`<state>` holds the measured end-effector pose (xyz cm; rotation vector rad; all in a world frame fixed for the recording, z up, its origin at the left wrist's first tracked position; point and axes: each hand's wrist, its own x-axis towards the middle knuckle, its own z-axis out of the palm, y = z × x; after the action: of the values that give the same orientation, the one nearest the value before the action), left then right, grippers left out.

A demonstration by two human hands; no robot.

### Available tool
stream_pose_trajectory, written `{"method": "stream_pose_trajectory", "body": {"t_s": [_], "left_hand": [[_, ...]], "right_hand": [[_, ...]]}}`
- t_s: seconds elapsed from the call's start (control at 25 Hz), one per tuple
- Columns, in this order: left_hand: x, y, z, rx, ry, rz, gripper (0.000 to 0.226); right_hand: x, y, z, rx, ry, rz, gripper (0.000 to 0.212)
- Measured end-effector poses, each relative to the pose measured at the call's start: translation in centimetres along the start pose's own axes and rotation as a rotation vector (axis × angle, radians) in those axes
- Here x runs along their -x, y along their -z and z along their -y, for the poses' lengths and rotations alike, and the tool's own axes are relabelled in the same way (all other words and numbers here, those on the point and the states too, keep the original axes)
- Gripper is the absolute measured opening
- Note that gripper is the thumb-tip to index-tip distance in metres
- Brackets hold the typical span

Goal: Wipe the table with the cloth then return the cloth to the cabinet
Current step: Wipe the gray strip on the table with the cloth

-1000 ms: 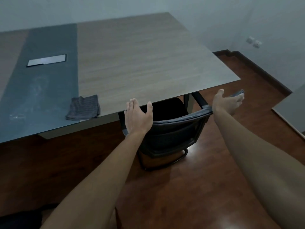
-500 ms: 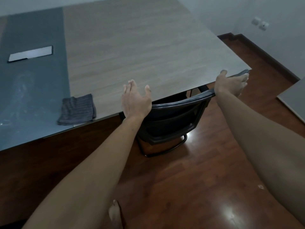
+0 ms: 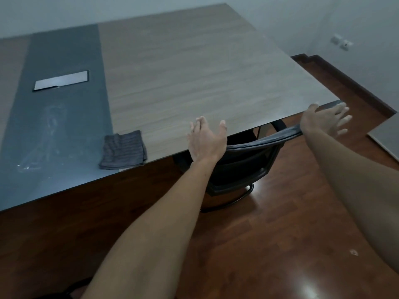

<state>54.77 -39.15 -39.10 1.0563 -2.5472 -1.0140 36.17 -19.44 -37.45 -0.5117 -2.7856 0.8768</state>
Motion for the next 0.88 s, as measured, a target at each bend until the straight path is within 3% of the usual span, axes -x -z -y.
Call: {"method": "stream_pose_trajectory", "body": {"t_s": [0.2,0.32,0.44,0.6,0.88], "left_hand": [[0.2,2.5,1.4,-0.058,-0.076,0.135,0.08],[-0.2,6.7,5.0,-0.124,-0.142,0.133,0.076],[-1.5,11.0,10.4,-0.256,-0.139,0.101,0.075],[-3.2,17.6,19.4,-0.383,-0.084,0.055,0.075],[-3.1,23.8,33.5,-0.469,0.095,0.084,0.078]], "right_hand": [[5.6,0.3,3.7,0.239,0.269,0.095,0.07],[11.1,-0.7,8.2,0.293,0.535,0.182,0.066],[16.4,-2.6,12.5,0.271,0.617,0.268,0.065],[24.2,-7.1,17.1,0.24,0.736,0.381,0.064],[37.0,-16.6,18.7,0.358,0.936,0.636,0.065]]}}
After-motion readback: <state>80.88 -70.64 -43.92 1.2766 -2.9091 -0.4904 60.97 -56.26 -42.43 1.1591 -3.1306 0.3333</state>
